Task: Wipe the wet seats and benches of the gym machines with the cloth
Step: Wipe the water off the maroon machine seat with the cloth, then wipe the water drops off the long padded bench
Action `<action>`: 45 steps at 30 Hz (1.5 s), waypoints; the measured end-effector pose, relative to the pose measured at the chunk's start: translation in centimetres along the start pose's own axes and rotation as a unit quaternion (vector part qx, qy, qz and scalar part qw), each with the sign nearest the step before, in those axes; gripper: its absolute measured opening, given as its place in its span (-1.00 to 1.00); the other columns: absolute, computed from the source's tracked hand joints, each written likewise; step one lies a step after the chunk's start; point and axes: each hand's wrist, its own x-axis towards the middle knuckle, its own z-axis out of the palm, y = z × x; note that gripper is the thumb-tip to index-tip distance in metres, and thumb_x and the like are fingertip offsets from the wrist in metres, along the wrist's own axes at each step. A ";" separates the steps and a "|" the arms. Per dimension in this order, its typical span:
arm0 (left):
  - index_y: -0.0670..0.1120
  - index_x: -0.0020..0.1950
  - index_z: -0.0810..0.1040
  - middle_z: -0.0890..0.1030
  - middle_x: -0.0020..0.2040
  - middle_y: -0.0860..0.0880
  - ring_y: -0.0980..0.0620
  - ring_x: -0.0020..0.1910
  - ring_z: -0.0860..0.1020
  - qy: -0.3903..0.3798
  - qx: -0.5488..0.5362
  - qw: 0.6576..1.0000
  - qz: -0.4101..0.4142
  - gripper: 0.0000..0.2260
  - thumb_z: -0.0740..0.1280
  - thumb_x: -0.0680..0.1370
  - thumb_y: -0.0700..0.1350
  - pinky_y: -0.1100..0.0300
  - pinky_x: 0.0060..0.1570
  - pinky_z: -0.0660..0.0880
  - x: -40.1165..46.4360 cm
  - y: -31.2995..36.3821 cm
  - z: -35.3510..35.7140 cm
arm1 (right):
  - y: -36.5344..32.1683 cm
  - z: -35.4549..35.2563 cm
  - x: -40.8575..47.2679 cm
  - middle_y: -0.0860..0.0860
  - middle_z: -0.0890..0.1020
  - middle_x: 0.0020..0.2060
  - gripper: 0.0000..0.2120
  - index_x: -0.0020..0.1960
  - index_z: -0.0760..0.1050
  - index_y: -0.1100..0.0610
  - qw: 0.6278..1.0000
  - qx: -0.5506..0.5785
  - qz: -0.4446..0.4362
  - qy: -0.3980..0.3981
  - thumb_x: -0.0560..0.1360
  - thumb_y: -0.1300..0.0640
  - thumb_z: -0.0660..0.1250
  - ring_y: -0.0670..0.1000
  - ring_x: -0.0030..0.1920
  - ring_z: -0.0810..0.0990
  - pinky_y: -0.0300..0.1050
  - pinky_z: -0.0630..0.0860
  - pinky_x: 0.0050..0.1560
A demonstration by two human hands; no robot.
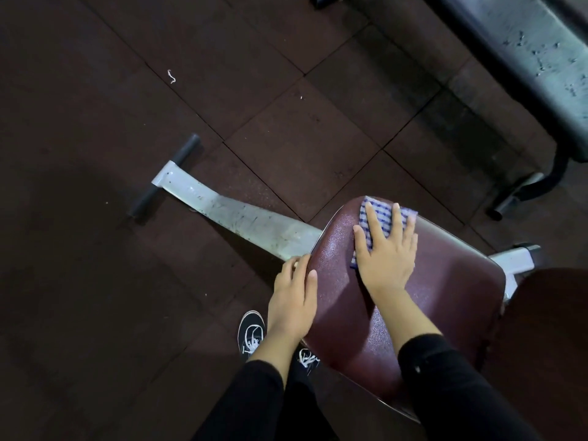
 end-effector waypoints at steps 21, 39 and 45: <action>0.03 0.42 0.32 0.45 0.31 -0.01 -0.06 0.29 0.39 -0.038 0.368 0.923 0.104 -0.65 0.04 0.64 0.01 -0.02 0.16 0.32 2.4 19.1 -8.8 | 0.2 -17.0 0.1 0.08 0.42 0.26 -0.53 0.50 0.15 0.06 0.989 0.093 -0.012 -0.119 0.60 0.19 0.10 0.12 0.21 0.35 0.00 0.43 0.12; -0.02 0.37 0.40 0.48 0.32 -0.02 -0.07 0.31 0.41 0.006 0.391 0.916 0.092 -0.66 0.07 0.62 0.00 0.00 0.19 0.30 -6.6 24.7 -21.5 | -8.6 -30.2 -5.1 0.12 0.44 0.22 -0.68 0.37 0.27 0.09 0.991 0.035 -0.097 -0.091 0.64 0.08 0.02 0.17 0.25 0.36 0.08 0.41 0.15; -0.01 0.37 0.39 0.46 0.34 -0.03 -0.07 0.34 0.40 0.015 0.377 0.924 0.061 -0.66 0.06 0.62 0.00 -0.01 0.22 0.29 -8.5 19.8 -28.2 | -16.5 -29.0 -8.9 0.11 0.44 0.22 -0.68 0.36 0.29 0.08 0.988 0.027 -0.124 -0.089 0.64 0.06 0.03 0.17 0.24 0.36 0.04 0.41 0.11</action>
